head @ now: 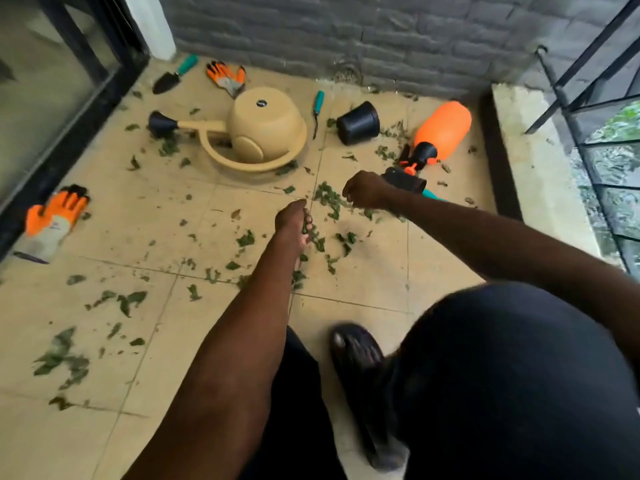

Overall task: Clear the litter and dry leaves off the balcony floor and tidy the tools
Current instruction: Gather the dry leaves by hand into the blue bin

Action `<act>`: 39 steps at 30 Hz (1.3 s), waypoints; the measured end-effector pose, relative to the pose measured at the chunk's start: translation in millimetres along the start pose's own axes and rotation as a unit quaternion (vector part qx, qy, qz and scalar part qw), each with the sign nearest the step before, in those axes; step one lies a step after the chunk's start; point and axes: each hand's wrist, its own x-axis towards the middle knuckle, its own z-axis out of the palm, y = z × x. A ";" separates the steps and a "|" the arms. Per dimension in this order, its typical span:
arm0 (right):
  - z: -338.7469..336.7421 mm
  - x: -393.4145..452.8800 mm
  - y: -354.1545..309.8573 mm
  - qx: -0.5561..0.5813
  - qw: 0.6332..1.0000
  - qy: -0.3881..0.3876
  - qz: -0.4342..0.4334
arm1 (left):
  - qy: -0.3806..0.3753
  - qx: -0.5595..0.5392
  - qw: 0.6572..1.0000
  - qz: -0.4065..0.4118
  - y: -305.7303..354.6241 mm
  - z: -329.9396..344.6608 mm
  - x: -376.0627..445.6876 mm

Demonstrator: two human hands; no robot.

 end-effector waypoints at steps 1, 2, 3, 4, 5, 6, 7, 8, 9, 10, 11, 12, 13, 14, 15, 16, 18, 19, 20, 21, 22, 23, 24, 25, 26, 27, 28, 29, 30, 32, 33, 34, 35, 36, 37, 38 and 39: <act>19.0 13.2 16.4 0.000 1.000 -0.001 0.000 | 0.000 0.005 1.000 -0.012 -5.1 7.0 15.5; 39.6 22.3 32.0 0.013 1.000 -0.001 0.015 | 0.001 0.001 1.000 -0.025 -11.6 12.9 28.5; 61.7 28.8 46.6 0.046 0.998 0.011 0.041 | 0.002 -0.009 0.999 -0.038 -19.6 17.8 42.1; 85.0 36.6 62.3 0.088 0.992 0.035 0.080 | -0.003 -0.022 0.998 -0.052 -29.5 22.9 58.7; 102.4 38.9 70.4 0.135 0.981 0.066 0.120 | -0.003 -0.031 0.997 -0.065 -34.6 21.4 65.4; 122.9 49.4 86.3 0.179 0.966 0.086 0.165 | 0.006 -0.039 0.996 -0.078 -44.2 26.2 82.1; 139.3 55.9 97.5 0.217 0.950 0.100 0.199 | 0.011 -0.041 0.995 -0.086 -51.5 26.7 91.3; 151.4 57.5 105.2 0.238 0.940 0.102 0.223 | 0.015 -0.040 0.995 -0.094 -56.2 25.4 96.1; 162.8 64.8 117.0 0.253 0.932 0.096 0.240 | 0.021 -0.035 0.994 -0.099 -63.2 27.7 107.3; 169.7 73.4 127.2 0.260 0.928 0.096 0.249 | 0.026 -0.031 0.994 -0.103 -67.4 31.2 116.2; 174.8 81.7 135.5 0.258 0.929 0.097 0.248 | 0.028 -0.032 0.993 -0.108 -70.9 35.0 125.0; 178.9 87.6 140.9 0.249 0.932 0.100 0.242 | 0.029 -0.029 0.993 -0.111 -74.2 37.3 132.4; 180.4 91.4 141.9 0.237 0.939 0.104 0.227 | 0.030 -0.024 0.993 -0.112 -74.4 40.1 135.5; 180.7 97.2 141.1 0.230 0.946 0.102 0.206 | 0.030 -0.024 0.993 -0.112 -72.4 45.1 137.9; 180.8 102.3 138.5 0.230 0.952 0.096 0.177 | 0.029 -0.021 0.993 -0.110 -70.6 50.0 139.6; 181.4 104.9 133.9 0.234 0.958 0.081 0.141 | 0.029 -0.019 0.993 -0.109 -69.9 55.7 142.6; 186.7 105.9 121.2 0.220 0.973 0.044 0.053 | 0.027 -0.023 0.994 -0.099 -68.3 64.0 145.9; 189.6 105.7 116.7 0.212 0.977 0.034 0.020 | 0.026 -0.025 0.995 -0.093 -67.8 67.1 149.2; 189.7 105.7 114.1 0.207 0.977 0.044 0.002 | 0.025 -0.025 0.995 -0.089 -67.1 69.3 151.4; 187.6 109.8 114.1 0.196 0.977 0.077 -0.004 | 0.023 -0.028 0.995 -0.088 -65.6 70.2 153.0; 183.6 116.1 116.6 0.175 0.977 0.121 0.010 | 0.019 -0.035 0.995 -0.091 -64.2 69.8 153.9; 178.0 122.9 121.0 0.147 0.976 0.154 0.044 | 0.016 -0.041 0.994 -0.096 -63.0 69.2 154.1; 172.7 132.4 127.4 0.127 0.973 0.167 0.093 | 0.015 -0.044 0.994 -0.098 -61.5 67.3 155.4; 167.1 140.6 135.4 0.122 0.969 0.159 0.145 | 0.015 -0.043 0.994 -0.097 -60.5 65.0 155.7; 163.7 147.1 140.7 0.130 0.963 0.138 0.194 | 0.016 -0.041 0.995 -0.094 -58.9 62.8 155.8; 164.0 149.9 143.5 0.136 0.958 0.118 0.225 | 0.015 -0.037 0.995 -0.090 -57.8 60.9 157.0; 169.8 152.1 144.5 0.127 0.960 0.107 0.223 | 0.012 -0.034 0.996 -0.087 -56.8 59.3 158.4; 175.3 149.6 141.5 0.116 0.969 0.109 0.190 | 0.008 -0.032 0.996 -0.084 -55.2 58.4 160.4; 182.8 146.8 136.5 0.115 0.978 0.113 0.135 | 0.006 -0.035 0.996 -0.083 -53.2 58.1 161.9; 190.8 140.2 123.3 0.145 0.983 0.107 0.036 | 0.007 -0.046 0.996 -0.081 -48.3 57.9 166.3; 189.4 140.5 118.9 0.161 0.981 0.105 0.019 | 0.009 -0.049 0.996 -0.080 -46.1 57.9 168.0; 183.7 145.9 116.4 0.174 0.977 0.118 0.023 | 0.009 -0.050 0.995 -0.081 -43.4 57.9 169.5; 174.0 154.6 116.4 0.184 0.972 0.141 0.044 | 0.009 -0.052 0.995 -0.083 -41.5 58.0 170.6; 161.7 165.2 117.2 0.196 0.963 0.165 0.078 | 0.010 -0.053 0.995 -0.087 -39.4 57.6 171.7; 148.4 176.4 121.3 0.209 0.954 0.179 0.115 | 0.012 -0.055 0.994 -0.092 -37.8 56.4 172.5; 137.8 189.7 128.3 0.224 0.947 0.174 0.149 | 0.013 -0.056 0.994 -0.095 -36.9 54.8 172.4; 127.0 201.6 132.1 0.235 0.944 0.156 0.172 | 0.016 -0.059 0.994 -0.094 -35.4 52.1 173.0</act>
